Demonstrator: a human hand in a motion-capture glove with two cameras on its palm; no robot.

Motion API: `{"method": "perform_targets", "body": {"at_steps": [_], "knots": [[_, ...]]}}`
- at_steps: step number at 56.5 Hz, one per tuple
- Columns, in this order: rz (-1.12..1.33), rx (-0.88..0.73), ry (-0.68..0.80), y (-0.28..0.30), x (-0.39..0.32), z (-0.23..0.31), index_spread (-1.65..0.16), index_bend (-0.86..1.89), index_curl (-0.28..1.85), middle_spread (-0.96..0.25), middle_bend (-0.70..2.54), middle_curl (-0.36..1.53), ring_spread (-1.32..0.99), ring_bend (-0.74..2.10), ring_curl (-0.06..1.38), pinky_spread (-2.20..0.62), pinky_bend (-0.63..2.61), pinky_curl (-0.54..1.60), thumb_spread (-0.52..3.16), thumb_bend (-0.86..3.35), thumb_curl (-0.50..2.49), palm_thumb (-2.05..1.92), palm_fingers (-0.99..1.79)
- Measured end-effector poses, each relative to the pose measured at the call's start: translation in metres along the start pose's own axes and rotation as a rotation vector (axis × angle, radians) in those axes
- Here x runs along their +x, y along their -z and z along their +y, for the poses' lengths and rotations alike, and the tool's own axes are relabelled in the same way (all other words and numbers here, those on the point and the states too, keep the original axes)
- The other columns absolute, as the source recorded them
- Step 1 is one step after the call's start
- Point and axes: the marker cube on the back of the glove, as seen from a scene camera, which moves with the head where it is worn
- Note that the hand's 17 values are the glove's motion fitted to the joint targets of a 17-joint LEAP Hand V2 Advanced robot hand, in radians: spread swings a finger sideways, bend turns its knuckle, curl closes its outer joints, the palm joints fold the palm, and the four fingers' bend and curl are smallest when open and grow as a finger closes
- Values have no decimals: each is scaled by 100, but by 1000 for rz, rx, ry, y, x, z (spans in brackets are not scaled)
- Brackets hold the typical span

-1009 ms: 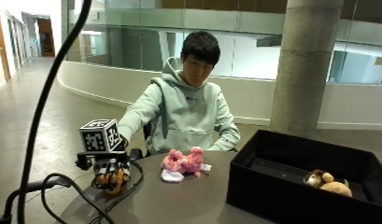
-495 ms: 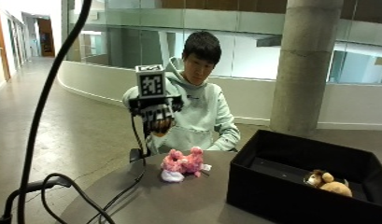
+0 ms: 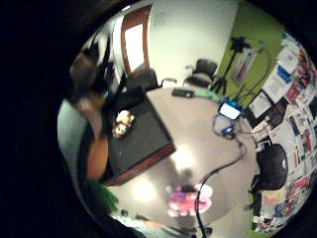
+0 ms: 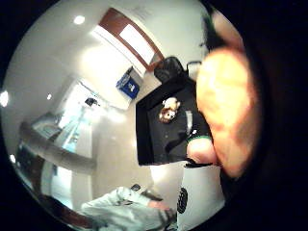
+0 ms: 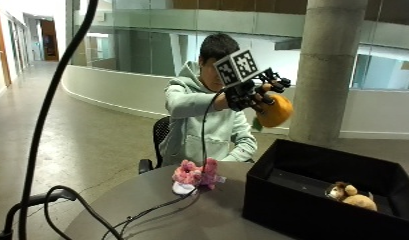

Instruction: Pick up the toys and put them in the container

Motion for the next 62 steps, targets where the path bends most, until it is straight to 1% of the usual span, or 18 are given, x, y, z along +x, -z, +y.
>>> {"method": "perform_targets", "body": {"at_steps": [1,2,3,4,6,7,10,14,19,33,41,46,50,54,62], "knots": [[-6,-44,-10,-8,-3,-2,-29,21,77,-20,52,68,-26,117,61,-32,132,55,71,5,92,50,-1],[-10,-81,-17,-15,-6,-4,-29,21,78,-18,47,67,-23,109,62,-27,134,58,76,4,90,48,-22],[-11,-110,-20,-21,-9,-6,-29,19,75,-14,42,64,-19,93,58,-22,129,56,81,-2,86,40,-45],[-11,-130,-20,-26,-12,-6,-29,16,71,-12,38,62,-16,78,53,-19,126,54,84,-4,83,35,-55],[-10,-154,-11,-33,-17,-7,-29,12,63,-8,30,57,-12,63,47,-15,122,50,91,-5,79,31,-50],[-7,-160,-4,-36,-19,-6,-29,11,61,-7,26,55,-10,54,43,-12,118,48,94,-7,76,26,-54],[6,-171,20,-40,-23,-5,-28,9,55,-3,17,51,-7,39,36,-7,112,44,101,-6,70,20,-47],[24,-186,38,-40,-24,-3,-26,7,49,0,12,46,-3,27,31,-3,104,41,108,-5,63,15,-42],[49,-200,62,-33,-21,1,-26,6,43,1,10,41,-1,19,28,1,97,38,113,-3,57,11,-37],[138,-258,110,1,5,32,-25,8,31,3,10,31,1,16,26,4,87,34,121,-2,45,6,-32],[252,-336,124,14,39,70,-24,11,28,2,10,27,0,17,26,4,83,33,122,-2,41,5,-29],[286,-423,94,16,69,100,-25,13,27,2,12,26,0,16,26,4,80,33,121,-4,38,1,-25],[272,-485,82,6,108,123,-25,13,27,2,15,26,0,17,25,4,76,32,118,-5,36,-4,-20],[266,-533,75,-19,148,147,-25,14,27,2,15,26,0,19,26,4,74,32,116,-6,34,-7,-15],[285,-585,-42,-77,172,226,-25,13,26,3,15,26,1,21,27,5,74,32,110,-7,30,-9,-12]]}}
